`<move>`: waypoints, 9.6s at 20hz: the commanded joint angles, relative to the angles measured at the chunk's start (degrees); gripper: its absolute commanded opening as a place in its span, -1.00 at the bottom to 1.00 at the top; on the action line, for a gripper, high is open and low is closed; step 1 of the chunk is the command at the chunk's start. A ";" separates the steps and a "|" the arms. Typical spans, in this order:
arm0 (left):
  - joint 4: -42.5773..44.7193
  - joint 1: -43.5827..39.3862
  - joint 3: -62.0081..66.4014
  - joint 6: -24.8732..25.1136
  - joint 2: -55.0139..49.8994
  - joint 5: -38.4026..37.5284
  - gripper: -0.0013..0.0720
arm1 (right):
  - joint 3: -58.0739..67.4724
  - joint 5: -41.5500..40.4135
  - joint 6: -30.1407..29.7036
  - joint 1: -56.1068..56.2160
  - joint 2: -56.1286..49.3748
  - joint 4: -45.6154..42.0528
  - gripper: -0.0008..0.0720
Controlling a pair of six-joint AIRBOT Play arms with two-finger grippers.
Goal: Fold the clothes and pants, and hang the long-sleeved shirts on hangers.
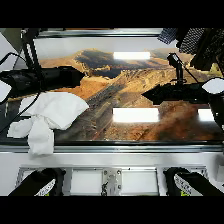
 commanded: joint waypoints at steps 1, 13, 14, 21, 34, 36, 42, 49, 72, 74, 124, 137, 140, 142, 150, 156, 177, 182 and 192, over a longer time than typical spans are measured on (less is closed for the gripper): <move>0.02 -0.04 -0.02 0.02 0.00 0.00 -0.93 | -0.02 0.02 0.00 0.04 -0.04 0.02 -0.92; 0.07 -0.02 -0.02 0.02 0.00 1.99 -0.93 | -0.02 0.00 0.00 0.04 -0.04 0.02 -0.92; 0.17 -0.02 -0.02 0.04 0.00 1.95 -0.94 | -0.02 0.00 0.00 0.04 -0.04 0.02 -0.92; 24.41 6.19 -3.69 -7.37 -1.84 -10.01 0.93 | -0.02 0.02 0.00 0.04 -0.04 0.02 -0.92; 16.50 29.09 -34.45 -11.78 -14.47 10.99 0.93 | -0.02 0.00 0.00 0.04 -0.07 0.02 -0.92; 16.48 27.87 -34.45 -11.80 -16.57 11.74 0.93 | -0.02 0.00 0.00 0.04 -0.07 0.02 -0.92; 16.31 20.17 -26.91 -12.39 -13.60 12.00 -0.94 | -0.02 0.00 0.00 0.04 -0.07 0.02 -0.92; 16.98 -9.70 -5.49 -11.72 -8.96 15.65 -0.93 | -0.02 -0.59 0.02 0.07 -0.07 2.08 -0.92; -10.12 -14.78 -17.00 5.14 -31.17 5.57 0.91 | -12.33 -1.42 24.02 -25.88 5.62 -22.27 0.47; -10.12 -15.47 -15.65 5.14 -33.59 5.57 0.91 | -15.32 -1.55 24.02 -25.88 5.27 -22.27 0.81; -6.01 12.83 -12.04 2.14 -16.04 -7.04 -0.94 | 15.85 -17.00 37.31 -7.48 -7.26 -31.69 -0.93; -5.53 20.76 -1.86 5.53 -27.87 -7.65 0.93 | 8.41 -5.90 32.94 -16.65 -0.42 -31.52 0.70; -4.59 18.36 -14.43 6.93 -27.39 -5.05 0.93 | -11.37 -3.37 33.44 -18.08 8.09 -31.45 0.70; -0.72 18.95 -18.27 6.43 -27.34 -3.37 0.93 | -22.80 -3.23 33.68 -17.99 12.98 -30.86 0.70; 1.88 29.83 -18.53 5.86 -26.69 -2.25 0.93 | -44.92 -10.56 33.00 -16.79 16.00 -12.41 0.71; 1.88 26.14 -18.53 8.22 -32.00 -3.02 0.93 | -45.40 -19.32 31.41 -7.85 10.49 -5.79 0.70; 10.54 31.98 -15.47 11.15 -13.68 -3.02 -0.94 | 4.81 -8.55 36.02 -10.88 -5.31 -43.01 0.08; 7.45 32.00 -3.52 9.09 -23.06 -8.17 0.12 | 0.70 -3.37 36.00 -10.88 -2.23 -41.38 -0.39; -3.04 17.92 -34.53 1.27 -12.22 -1.55 0.71 | -22.93 -3.13 42.21 -10.86 18.64 -35.06 -0.39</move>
